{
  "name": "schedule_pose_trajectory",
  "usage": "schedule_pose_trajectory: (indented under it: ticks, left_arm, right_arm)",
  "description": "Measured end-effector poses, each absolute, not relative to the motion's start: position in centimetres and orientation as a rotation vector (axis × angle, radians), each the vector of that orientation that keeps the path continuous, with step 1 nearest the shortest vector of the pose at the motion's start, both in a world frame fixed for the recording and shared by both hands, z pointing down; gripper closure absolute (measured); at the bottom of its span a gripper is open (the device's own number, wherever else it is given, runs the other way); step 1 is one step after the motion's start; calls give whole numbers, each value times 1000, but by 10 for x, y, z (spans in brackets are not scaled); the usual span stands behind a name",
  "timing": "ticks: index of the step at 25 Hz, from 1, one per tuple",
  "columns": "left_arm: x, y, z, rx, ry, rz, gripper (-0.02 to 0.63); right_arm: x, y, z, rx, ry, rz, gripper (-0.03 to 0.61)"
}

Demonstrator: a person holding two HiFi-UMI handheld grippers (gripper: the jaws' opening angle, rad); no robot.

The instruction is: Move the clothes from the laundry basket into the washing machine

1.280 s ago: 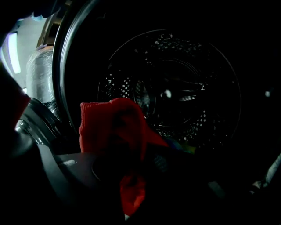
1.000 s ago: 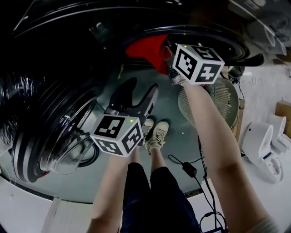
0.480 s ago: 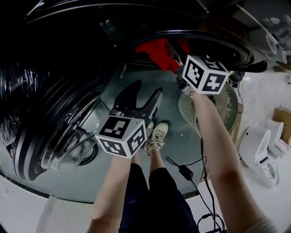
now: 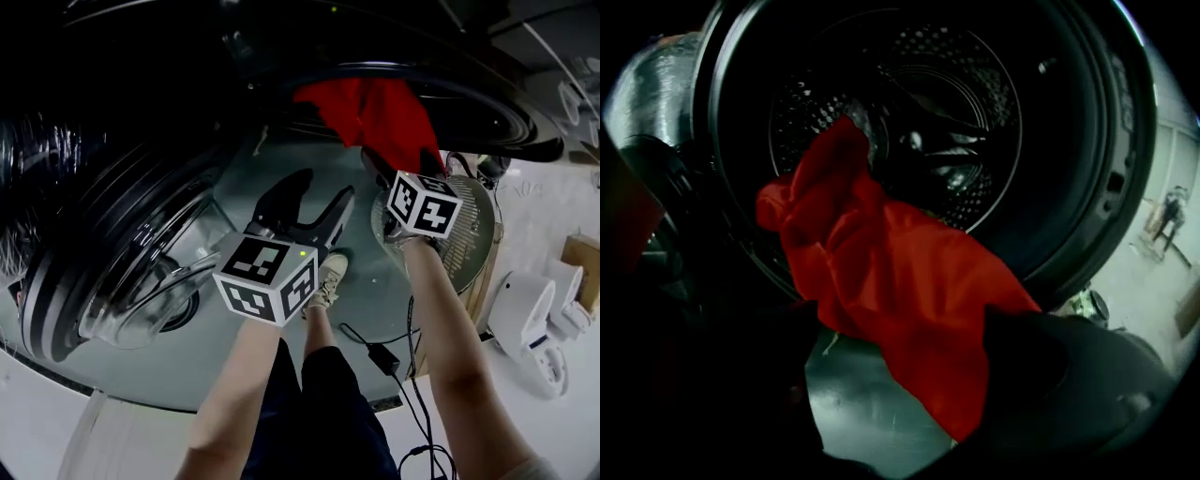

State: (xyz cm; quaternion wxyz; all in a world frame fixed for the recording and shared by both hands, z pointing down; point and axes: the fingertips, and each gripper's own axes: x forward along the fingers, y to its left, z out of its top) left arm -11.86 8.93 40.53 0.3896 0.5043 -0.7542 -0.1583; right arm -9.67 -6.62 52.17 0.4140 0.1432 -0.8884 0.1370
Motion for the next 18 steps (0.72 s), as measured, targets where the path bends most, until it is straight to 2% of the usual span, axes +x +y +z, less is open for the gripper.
schedule_pose_trajectory:
  ticks: [4,6,7,12,14,15,18]
  left_arm:
    - [-117,88,412,1254,-1912,-426,358]
    - [-117,86,417,1237,-1913,-436,358]
    - [-116,85,419,1233,-1911,-441,358]
    - [-117,83,425,1213,-1912,-465,373]
    - [-117,83,426,1205,-1908,-472,377]
    - [-117,82,426,1207,-1904,-472,378]
    - [-117,81,422,1219,-1896,-472,378]
  right_arm:
    - [-97,-74,567,412,-2108,384,23]
    - [-101,-82,578,445,-2066,371,65]
    - [-102,-87,580,468,-2045,370,139]
    - [-108,-88,577,479,-1987,390,297]
    - [-108,-82,568,458,-2026,416,426]
    - [-108,-79,561,436,-2065,441,462]
    - [-113,-71,529,358,-2210,540,491]
